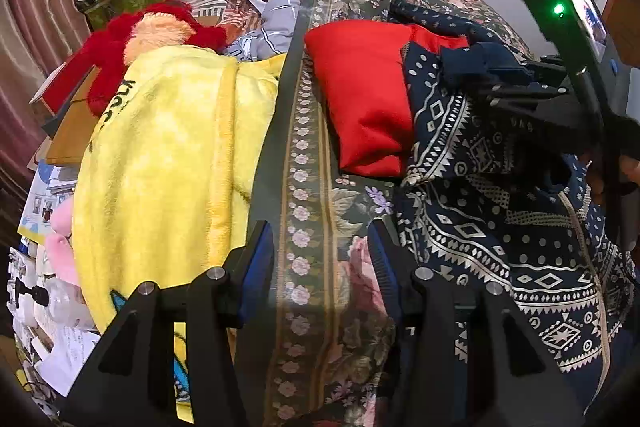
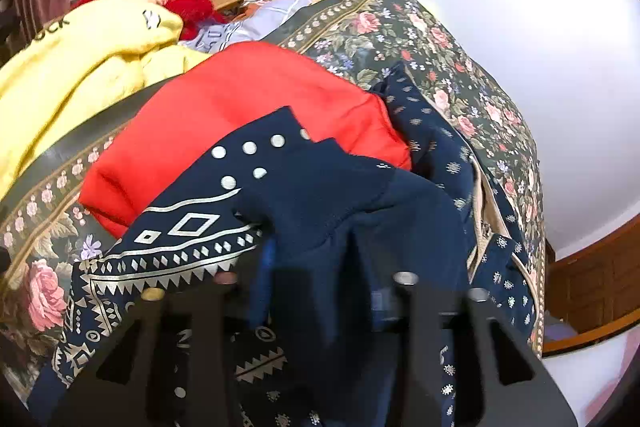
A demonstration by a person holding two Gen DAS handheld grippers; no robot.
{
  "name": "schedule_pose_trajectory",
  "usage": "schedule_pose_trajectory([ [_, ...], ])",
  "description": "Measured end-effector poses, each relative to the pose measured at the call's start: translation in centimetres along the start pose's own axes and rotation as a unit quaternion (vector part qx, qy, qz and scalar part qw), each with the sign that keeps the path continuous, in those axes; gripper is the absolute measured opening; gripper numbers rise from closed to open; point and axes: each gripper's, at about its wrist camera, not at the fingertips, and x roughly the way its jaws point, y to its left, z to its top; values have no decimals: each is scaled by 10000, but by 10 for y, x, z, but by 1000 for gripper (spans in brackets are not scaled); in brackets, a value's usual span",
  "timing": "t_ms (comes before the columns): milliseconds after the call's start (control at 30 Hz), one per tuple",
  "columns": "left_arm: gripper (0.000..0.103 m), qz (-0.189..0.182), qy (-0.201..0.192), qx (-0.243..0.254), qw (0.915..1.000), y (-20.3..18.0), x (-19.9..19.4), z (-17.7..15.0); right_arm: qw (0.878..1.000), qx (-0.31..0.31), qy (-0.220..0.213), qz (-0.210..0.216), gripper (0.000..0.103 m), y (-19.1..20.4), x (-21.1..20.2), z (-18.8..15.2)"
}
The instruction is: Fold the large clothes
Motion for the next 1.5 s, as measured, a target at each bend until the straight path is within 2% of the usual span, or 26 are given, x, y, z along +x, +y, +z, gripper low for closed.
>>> schedule_pose_trajectory([
  [33,49,-1,-11,11,10000,-1,-1,0,9998,145,-17,122,16,-6,-3,0],
  [167,49,20,-70,55,10000,-6,-6,2,9968,615,-98,496,13,-23,-13,4],
  [367,49,41,-142,86,9999,-11,-13,7,9920,983,-546,573,13,-53,-48,1],
  [567,49,36,-231,179,9996,-23,-18,14,9796,1643,-885,750,13,-101,-78,-18],
  [800,49,-26,-295,340,9990,-47,-16,25,9680,2183,-1014,711,13,-150,-93,-50],
  [1000,52,-182,-377,487,9979,-80,-10,40,9579,2614,-924,744,13,-183,-95,-91],
  [1233,52,-355,-316,641,9968,-116,12,51,9507,2985,-540,647,13,-212,-77,-142],
  [1400,53,-286,-148,639,9974,-126,38,53,9439,3220,-254,682,13,-225,-62,-176],
  [1500,54,-85,73,589,9982,-122,60,52,9425,3263,-46,715,13,-228,-52,-190],
])
